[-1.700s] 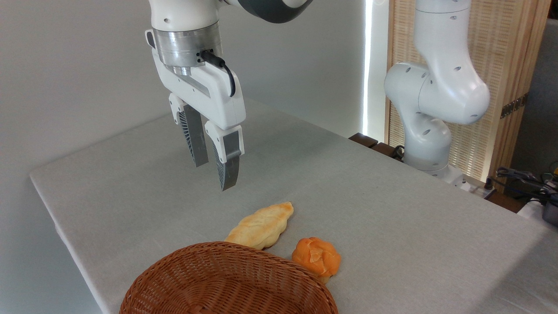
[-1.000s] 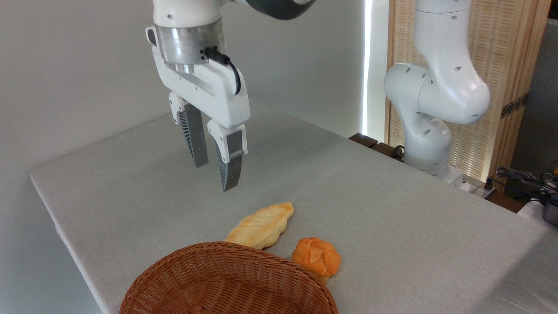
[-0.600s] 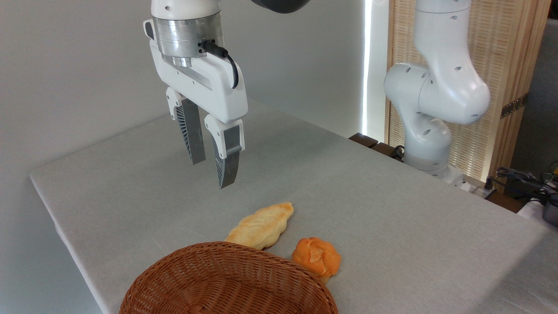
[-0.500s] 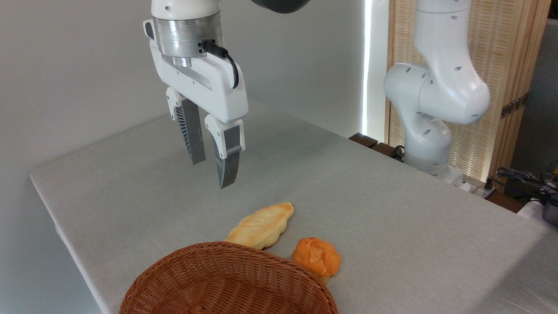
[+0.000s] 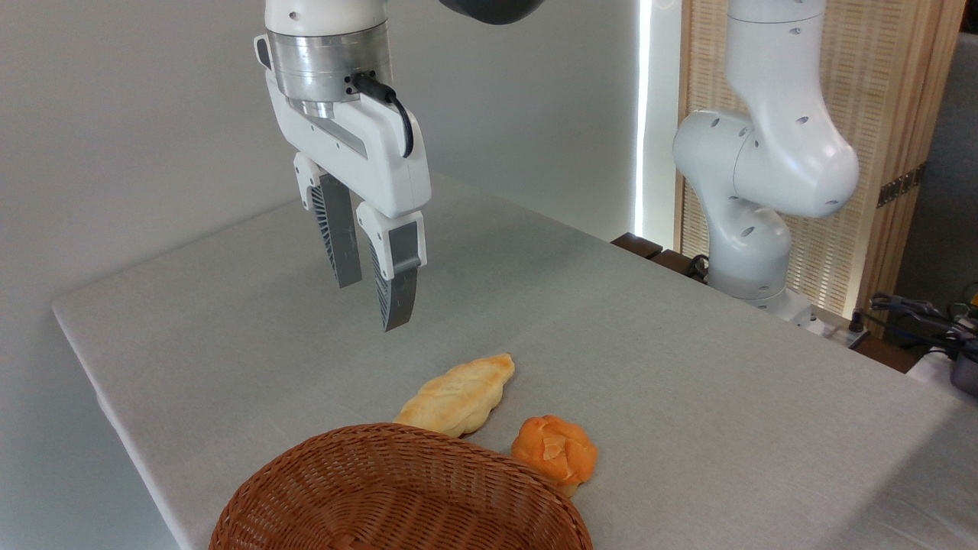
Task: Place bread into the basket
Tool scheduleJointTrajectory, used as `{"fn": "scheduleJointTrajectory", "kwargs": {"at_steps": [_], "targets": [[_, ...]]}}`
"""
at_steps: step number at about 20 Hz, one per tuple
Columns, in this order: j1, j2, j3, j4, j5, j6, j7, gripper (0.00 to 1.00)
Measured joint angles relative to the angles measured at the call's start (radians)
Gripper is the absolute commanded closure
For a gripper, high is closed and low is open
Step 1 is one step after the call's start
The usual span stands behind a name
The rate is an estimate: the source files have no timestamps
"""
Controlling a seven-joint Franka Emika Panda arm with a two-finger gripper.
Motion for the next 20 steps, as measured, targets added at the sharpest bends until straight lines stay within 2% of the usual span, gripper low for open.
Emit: {"fn": "scheduleJointTrajectory", "kwargs": {"at_steps": [5, 10, 14, 16, 20], "targets": [[0.000, 0.000, 0.000, 0.000, 0.000, -0.003, 0.000, 0.00], [0.000, -0.001, 0.001, 0.000, 0.001, -0.109, 0.000, 0.00], [0.001, 0.001, 0.017, -0.029, 0.002, -0.116, 0.000, 0.00], [0.001, -0.004, 0.039, -0.075, 0.006, -0.095, 0.002, 0.00], [0.004, -0.071, 0.079, -0.270, 0.079, 0.040, 0.053, 0.00]]}}
